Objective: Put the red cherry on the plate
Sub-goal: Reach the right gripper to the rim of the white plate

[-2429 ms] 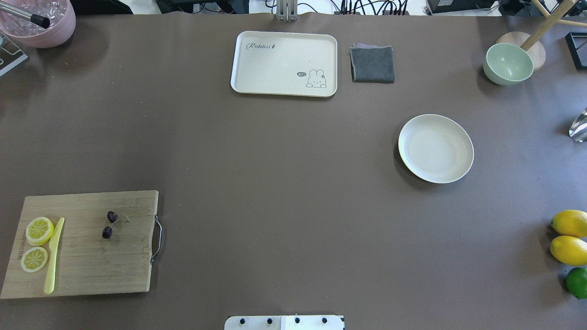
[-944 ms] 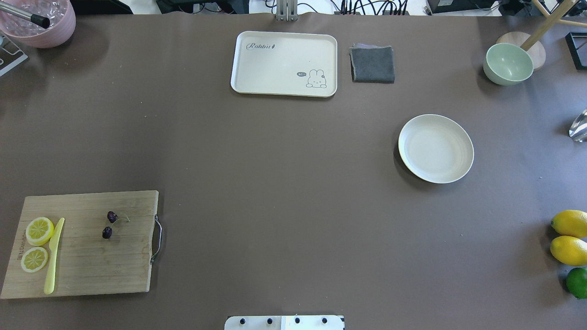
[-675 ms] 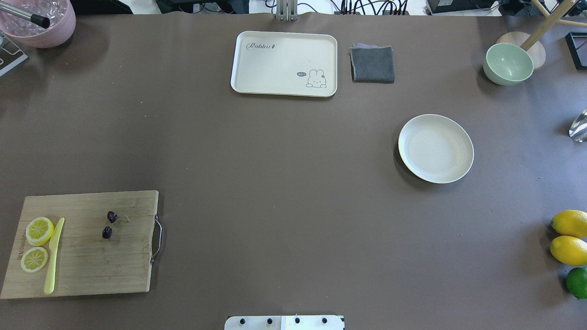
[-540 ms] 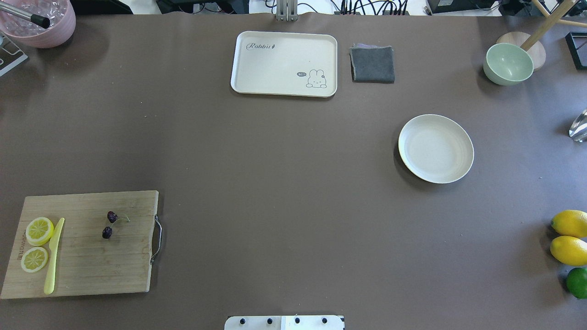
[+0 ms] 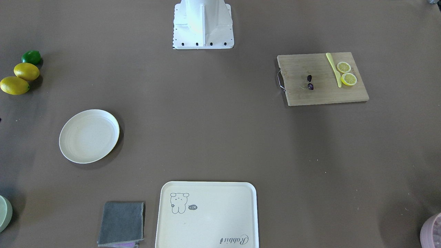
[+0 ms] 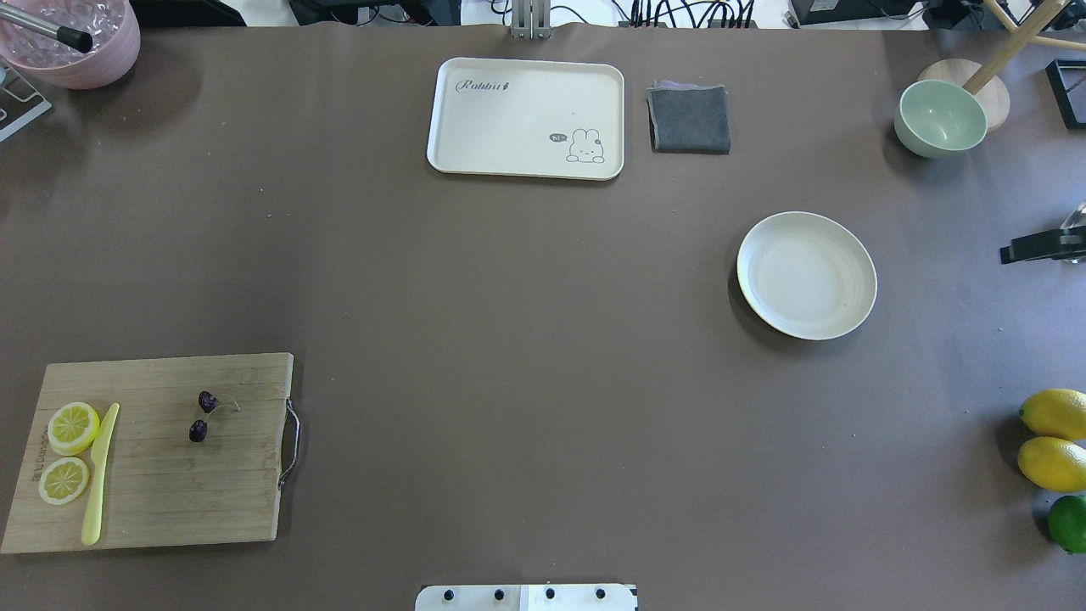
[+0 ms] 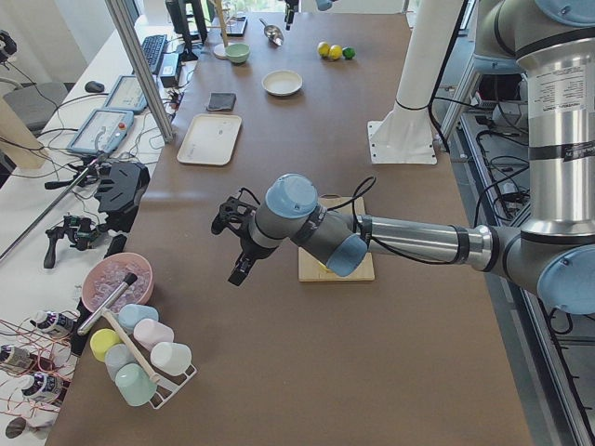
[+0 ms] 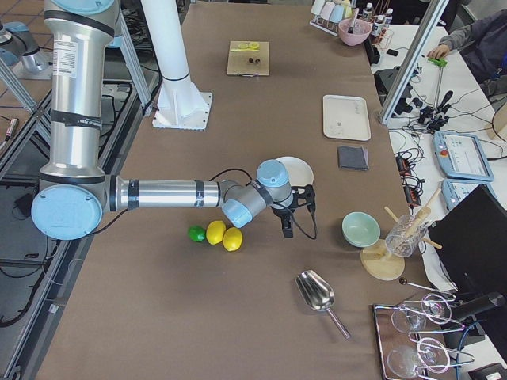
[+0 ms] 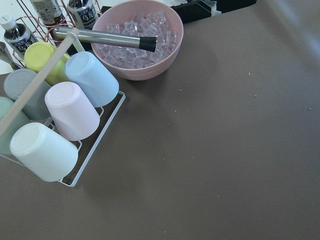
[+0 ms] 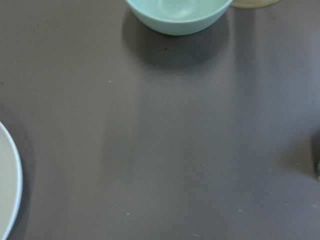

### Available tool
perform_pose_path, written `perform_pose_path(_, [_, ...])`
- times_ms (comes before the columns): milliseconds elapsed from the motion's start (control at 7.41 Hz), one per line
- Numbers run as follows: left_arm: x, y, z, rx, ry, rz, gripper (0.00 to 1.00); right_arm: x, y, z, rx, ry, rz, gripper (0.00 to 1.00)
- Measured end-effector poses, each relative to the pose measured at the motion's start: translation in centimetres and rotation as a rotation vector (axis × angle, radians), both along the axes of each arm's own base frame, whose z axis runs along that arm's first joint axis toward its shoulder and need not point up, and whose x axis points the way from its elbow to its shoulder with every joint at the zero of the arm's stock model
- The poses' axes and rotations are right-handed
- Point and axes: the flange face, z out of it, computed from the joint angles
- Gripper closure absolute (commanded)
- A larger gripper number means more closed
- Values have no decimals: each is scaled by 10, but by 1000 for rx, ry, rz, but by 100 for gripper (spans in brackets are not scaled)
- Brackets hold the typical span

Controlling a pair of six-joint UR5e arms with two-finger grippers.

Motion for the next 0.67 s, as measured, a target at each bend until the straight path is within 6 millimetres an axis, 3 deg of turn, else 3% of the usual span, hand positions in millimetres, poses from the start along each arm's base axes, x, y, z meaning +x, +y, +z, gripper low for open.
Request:
perform_pose_path(270, [0,1,-2,4,0,1,2,-88,18,-11,-50,-82,75,20])
perform_pose_path(405, [0,1,-2,5,0,1,2,-123,27,-23,-74,-131,113,25])
perform_pose_path(540, [0,0,-3,6,0,1,2,-148,31,-35,-87,-164,134,52])
perform_pose_path(675, [0,0,-3,7,0,1,2,-165,34,-43,-85,-179,148,100])
